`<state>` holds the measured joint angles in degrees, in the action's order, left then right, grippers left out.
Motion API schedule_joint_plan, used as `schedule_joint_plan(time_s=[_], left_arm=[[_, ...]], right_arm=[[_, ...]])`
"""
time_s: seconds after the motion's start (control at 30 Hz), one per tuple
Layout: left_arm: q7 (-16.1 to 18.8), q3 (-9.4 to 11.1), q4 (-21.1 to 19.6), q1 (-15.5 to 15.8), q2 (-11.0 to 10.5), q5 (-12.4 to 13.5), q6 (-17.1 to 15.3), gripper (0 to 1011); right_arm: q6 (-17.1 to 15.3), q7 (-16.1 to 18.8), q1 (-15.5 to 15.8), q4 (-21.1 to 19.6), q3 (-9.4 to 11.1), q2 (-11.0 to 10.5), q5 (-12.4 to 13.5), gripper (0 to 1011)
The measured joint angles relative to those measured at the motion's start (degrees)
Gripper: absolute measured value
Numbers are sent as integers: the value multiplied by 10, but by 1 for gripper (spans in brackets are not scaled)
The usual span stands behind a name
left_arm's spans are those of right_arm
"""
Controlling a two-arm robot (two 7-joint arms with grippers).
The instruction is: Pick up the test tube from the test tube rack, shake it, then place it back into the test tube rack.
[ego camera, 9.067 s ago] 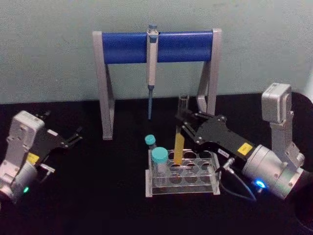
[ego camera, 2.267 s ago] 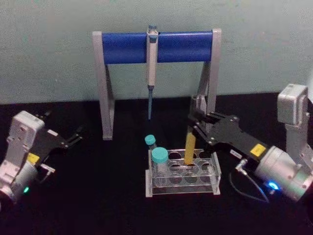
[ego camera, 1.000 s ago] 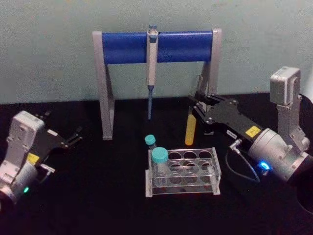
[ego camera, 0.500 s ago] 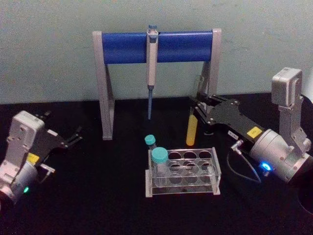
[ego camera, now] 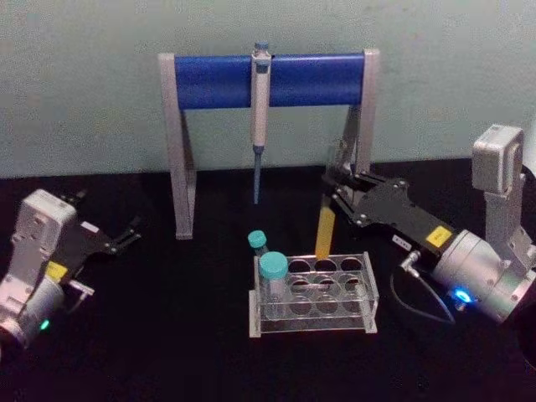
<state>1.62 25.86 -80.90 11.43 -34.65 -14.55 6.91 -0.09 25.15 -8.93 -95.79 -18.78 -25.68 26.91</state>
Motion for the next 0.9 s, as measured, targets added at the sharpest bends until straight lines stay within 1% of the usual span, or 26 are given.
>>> schedule_joint_plan(time_s=[0.17, 0.3, 0.4, 0.5, 0.67, 0.9], left_arm=[[0, 0, 0, 0, 0, 0, 0, 1001], [0, 0, 0, 0, 0, 0, 0, 1001], [0, 0, 0, 0, 0, 0, 0, 1001], [0, 0, 0, 0, 0, 0, 0, 1001], [0, 0, 0, 0, 0, 0, 0, 1001], [0, 0, 0, 0, 0, 0, 0, 1001]], right_arm=[[7, 28, 2, -4, -5, -14, 16, 229], [8, 43, 1, -4, -9, -22, 27, 229], [9, 59, -2, 0, -16, -30, 40, 229], [10, 69, -5, 5, -23, -35, 48, 229], [11, 76, -11, 12, -32, -39, 55, 229], [11, 74, -18, 23, -44, -40, 59, 229]])
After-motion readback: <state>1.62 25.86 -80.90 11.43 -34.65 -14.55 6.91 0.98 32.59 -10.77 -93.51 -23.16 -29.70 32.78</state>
